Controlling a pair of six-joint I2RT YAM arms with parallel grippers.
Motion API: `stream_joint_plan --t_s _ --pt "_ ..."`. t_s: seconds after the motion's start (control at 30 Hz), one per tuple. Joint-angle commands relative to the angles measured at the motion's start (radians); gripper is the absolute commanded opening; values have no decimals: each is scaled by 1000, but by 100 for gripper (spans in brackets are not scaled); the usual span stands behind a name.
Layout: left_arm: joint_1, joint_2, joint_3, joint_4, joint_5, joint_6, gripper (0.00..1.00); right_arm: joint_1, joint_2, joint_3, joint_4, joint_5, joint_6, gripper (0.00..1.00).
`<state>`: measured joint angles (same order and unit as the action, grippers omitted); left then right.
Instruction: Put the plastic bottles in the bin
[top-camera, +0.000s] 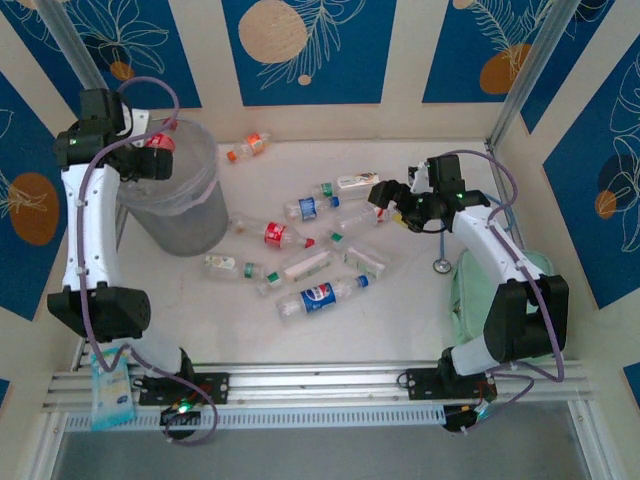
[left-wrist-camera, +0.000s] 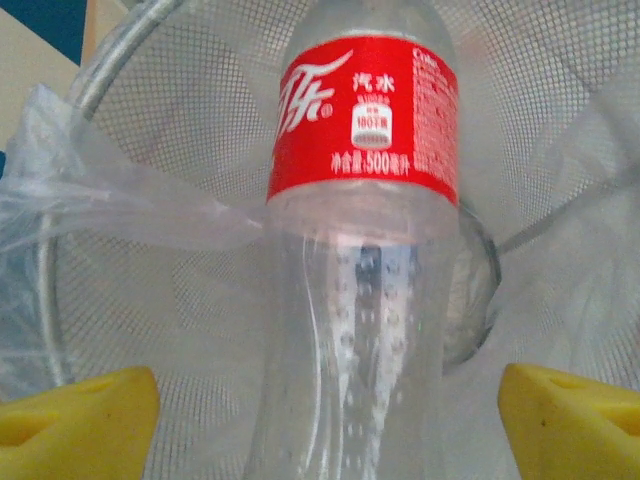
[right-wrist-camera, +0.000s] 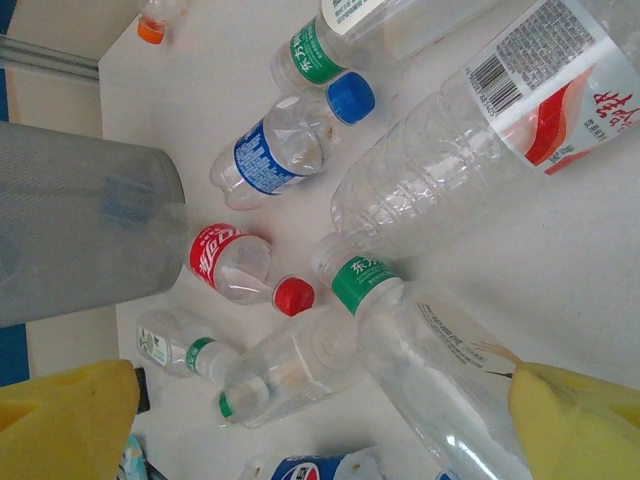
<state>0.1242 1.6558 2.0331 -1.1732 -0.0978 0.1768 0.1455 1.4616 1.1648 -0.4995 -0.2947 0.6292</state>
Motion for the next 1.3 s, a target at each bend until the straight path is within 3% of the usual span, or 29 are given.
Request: stream_joint_plan --t_s 0.0,0.17,0.33,0.43,0.6,0.8,0.93,1.1,1.27 --pt "3 54 73 71 23 -26 90 16 -4 25 -32 6 -4 96" --pt "2 104 93 127 51 -59 93 18 -10 10 -39 22 -4 95" --pt "3 197 164 69 22 -66 90 18 -29 1 -58 36 -12 96" --pt "3 222 173 72 47 -81 82 17 -43 -9 -66 52 -16 96" --pt "3 230 198 61 57 -102 57 13 -58 -21 -66 61 -18 96" --pt "3 133 175 133 93 -126 46 11 -61 -26 -63 54 -23 96" --pt "2 20 69 262 111 -146 44 12 -54 -28 -49 40 -16 95" --pt "3 -144 -187 551 131 -158 41 15 -52 -28 -42 33 -15 95" --pt "3 -196 -373 793 121 -115 31 16 -61 -24 -42 30 -23 95"
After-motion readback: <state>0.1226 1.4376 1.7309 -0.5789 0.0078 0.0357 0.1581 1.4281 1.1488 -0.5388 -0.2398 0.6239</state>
